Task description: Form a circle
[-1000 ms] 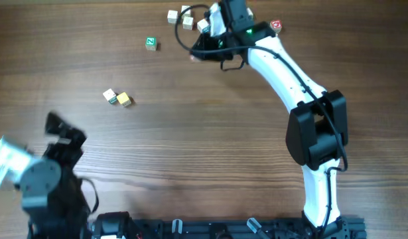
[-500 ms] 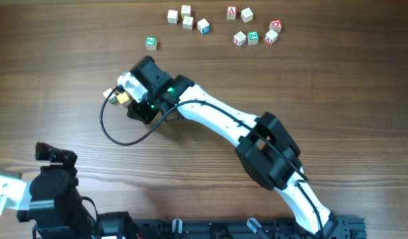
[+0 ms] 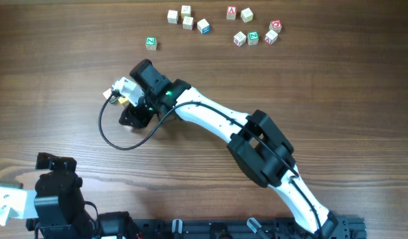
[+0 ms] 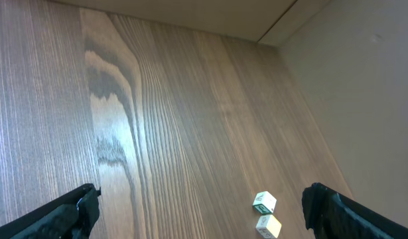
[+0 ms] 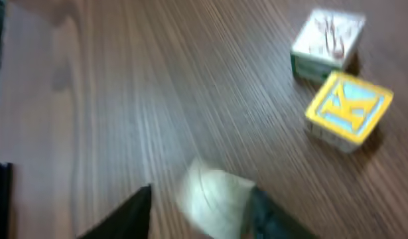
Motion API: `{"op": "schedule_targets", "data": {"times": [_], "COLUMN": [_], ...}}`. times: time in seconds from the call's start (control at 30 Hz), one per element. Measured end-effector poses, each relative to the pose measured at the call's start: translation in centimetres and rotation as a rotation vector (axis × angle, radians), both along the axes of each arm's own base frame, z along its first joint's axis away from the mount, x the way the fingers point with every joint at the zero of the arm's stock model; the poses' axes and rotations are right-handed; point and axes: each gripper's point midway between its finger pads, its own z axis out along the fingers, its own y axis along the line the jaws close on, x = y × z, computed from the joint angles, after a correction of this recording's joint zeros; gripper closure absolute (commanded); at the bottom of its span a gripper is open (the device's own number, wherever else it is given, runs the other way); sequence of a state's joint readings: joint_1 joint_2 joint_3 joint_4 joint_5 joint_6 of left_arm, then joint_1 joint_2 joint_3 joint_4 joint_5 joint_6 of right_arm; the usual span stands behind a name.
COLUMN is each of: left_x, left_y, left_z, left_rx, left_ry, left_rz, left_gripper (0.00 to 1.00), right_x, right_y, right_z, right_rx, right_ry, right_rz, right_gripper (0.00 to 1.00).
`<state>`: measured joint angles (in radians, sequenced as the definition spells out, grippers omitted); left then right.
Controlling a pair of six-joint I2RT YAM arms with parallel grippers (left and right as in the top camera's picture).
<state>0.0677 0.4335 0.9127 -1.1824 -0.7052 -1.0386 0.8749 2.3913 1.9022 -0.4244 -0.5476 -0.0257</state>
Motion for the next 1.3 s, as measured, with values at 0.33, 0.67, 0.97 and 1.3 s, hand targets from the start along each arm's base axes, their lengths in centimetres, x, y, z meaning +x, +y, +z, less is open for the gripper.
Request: {"op": "schedule_targets", "data": {"times": [0.33,0.67,0.97,1.3], "left_x": [1.3,7.2,14.5,17.4], "left_y": [-1.3,-5.8,-6.5,-6.3], "left_z": [-0.2,-10.7,-20.8,-22.1], "left_rx": [-0.048,-0.394,-0.413,-0.175], "left_ry": [-0.021,0.533,0.836,0.97], "left_rz": [-0.087,-0.229,-0.407,-0.803], "left_gripper": [0.0,0.0,0.0,0.0], "right_x": [3.1,9.5,7.9,8.6], "right_y": [-6.1,-27.5,-31.3,-31.1], "right_z": [-0.7,16.6,15.2,15.5], "right_rx": [-0.186,-0.189,-0.263,-0.224], "right_ry": [0.107,0.124,0.368,0.4], "right_rz": [-0.218,-0.712,-0.917,-0.985], "right_gripper": [0.01,0.0,0.01,0.01]}}
